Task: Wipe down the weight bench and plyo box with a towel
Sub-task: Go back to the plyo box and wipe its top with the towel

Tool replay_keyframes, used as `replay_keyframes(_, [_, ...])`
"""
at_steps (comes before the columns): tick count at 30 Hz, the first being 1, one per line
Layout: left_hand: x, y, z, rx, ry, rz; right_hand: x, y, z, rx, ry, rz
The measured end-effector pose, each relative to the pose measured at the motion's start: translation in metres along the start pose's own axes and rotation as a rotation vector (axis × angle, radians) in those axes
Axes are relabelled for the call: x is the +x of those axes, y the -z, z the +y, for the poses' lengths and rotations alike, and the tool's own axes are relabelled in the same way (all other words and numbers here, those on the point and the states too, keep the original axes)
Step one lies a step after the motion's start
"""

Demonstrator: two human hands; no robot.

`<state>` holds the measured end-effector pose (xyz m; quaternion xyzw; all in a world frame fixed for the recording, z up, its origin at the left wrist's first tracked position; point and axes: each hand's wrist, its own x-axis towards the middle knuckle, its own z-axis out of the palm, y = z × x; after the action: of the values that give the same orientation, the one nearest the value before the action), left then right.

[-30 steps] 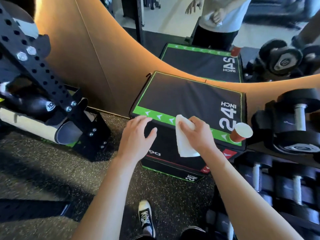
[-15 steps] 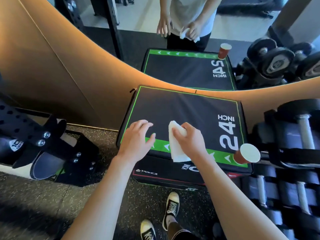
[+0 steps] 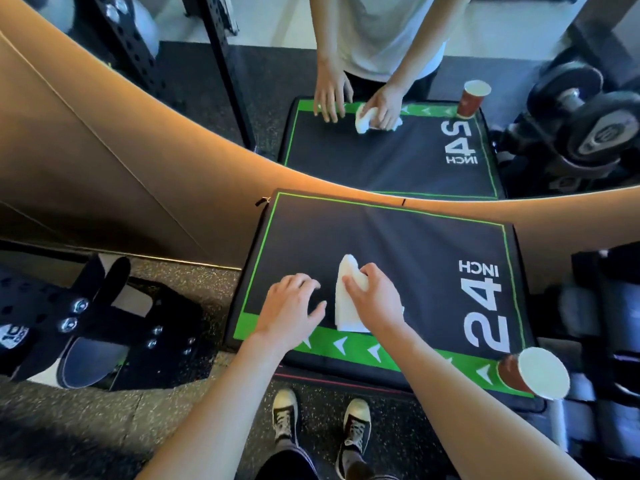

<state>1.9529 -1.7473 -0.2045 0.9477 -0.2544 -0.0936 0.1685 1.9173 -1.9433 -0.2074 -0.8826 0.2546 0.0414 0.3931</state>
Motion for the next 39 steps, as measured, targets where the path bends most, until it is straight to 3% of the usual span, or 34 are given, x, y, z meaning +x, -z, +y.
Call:
replay_keyframes(13, [0.032,-0.027,0.011,-0.015,0.007,-0.125,-0.003,0.016,0.008,0.022,-0.131,-0.085])
replay_keyframes(18, [0.034,-0.03,0.028,-0.029,0.03,-0.146,-0.017,0.005,0.013,0.017,-0.085,-0.092])
replay_keyframes(21, [0.032,-0.03,0.029,-0.119,0.05,-0.156,-0.021,0.004,0.014,-0.012,-0.035,0.009])
replay_keyframes(25, [0.034,-0.023,0.023,-0.225,0.087,-0.096,-0.02,0.007,0.021,-0.188,0.181,0.28])
replay_keyframes(29, [0.031,-0.018,0.018,-0.192,0.076,-0.095,-0.018,0.0,0.037,-0.282,0.133,0.272])
replay_keyframes(33, [0.029,-0.017,0.01,-0.146,0.015,-0.045,-0.017,-0.004,0.036,-0.128,0.064,0.346])
replay_keyframes(36, [0.036,-0.02,0.009,-0.168,-0.064,-0.021,-0.009,-0.002,0.031,0.058,-0.114,0.255])
replay_keyframes(39, [0.047,-0.026,0.015,-0.249,-0.046,-0.058,0.011,0.005,0.027,-0.199,-0.05,0.069])
